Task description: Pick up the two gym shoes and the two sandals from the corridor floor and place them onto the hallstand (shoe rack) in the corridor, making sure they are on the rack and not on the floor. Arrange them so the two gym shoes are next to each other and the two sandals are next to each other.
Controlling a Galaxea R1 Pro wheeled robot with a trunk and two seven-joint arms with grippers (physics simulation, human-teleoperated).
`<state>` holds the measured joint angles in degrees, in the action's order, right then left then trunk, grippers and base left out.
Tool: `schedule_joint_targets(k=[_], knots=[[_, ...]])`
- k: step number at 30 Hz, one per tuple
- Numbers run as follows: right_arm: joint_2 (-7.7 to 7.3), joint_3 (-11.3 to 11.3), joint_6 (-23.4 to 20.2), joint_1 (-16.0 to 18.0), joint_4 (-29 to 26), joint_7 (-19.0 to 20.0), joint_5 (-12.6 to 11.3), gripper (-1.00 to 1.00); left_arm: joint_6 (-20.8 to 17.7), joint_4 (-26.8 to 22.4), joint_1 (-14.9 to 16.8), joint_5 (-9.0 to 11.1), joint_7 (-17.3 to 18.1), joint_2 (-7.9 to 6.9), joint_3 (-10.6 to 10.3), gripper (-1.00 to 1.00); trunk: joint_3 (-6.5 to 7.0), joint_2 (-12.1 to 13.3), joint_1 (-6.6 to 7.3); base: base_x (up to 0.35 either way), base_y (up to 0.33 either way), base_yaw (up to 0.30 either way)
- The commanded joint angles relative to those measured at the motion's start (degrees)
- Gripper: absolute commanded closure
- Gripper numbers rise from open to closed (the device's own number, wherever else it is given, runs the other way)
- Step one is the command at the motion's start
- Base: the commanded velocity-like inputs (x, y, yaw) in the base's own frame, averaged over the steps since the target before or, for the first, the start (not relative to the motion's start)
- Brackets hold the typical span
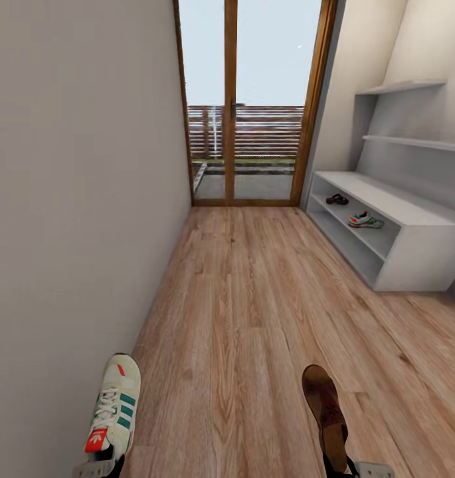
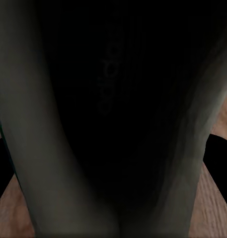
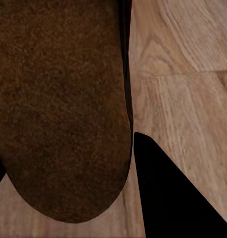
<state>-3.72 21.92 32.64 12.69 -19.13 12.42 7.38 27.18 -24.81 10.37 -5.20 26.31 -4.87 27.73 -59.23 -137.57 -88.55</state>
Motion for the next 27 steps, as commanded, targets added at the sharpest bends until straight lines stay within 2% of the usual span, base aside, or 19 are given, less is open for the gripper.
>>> schedule_joint_targets(k=[1, 11, 20, 27], knots=[[0.03, 0.49, 0.18, 0.05, 0.0, 0.32, 0.35, 1.0, 0.25, 0.03, 0.06, -0.51, 0.32, 0.04, 0.49, 1.0, -0.05, -0.02, -0.02, 0.34, 0.0, 0.0], [0.03, 0.49, 0.23, 0.05, -0.19, 0.23, 0.3, 1.0, 0.33, 0.03, 0.03, -0.47, 0.34, 0.04, 0.49, 1.0, -0.05, -0.02, -0.02, 0.34, 0.0, -0.001], [0.03, 0.49, 0.23, 0.05, -0.19, 0.21, 0.28, 1.0, 0.31, 0.03, 0.05, -0.45, 0.33, 0.04, 0.49, 1.0, -0.05, -0.02, -0.02, 0.34, 0.0, -0.212], [0.03, 0.49, 0.23, 0.05, -0.2, 0.19, 0.28, 1.0, 0.33, 0.03, 0.06, -0.45, 0.33, 0.04, 0.49, 1.0, -0.05, -0.02, -0.02, 0.34, 0.0, -0.051]])
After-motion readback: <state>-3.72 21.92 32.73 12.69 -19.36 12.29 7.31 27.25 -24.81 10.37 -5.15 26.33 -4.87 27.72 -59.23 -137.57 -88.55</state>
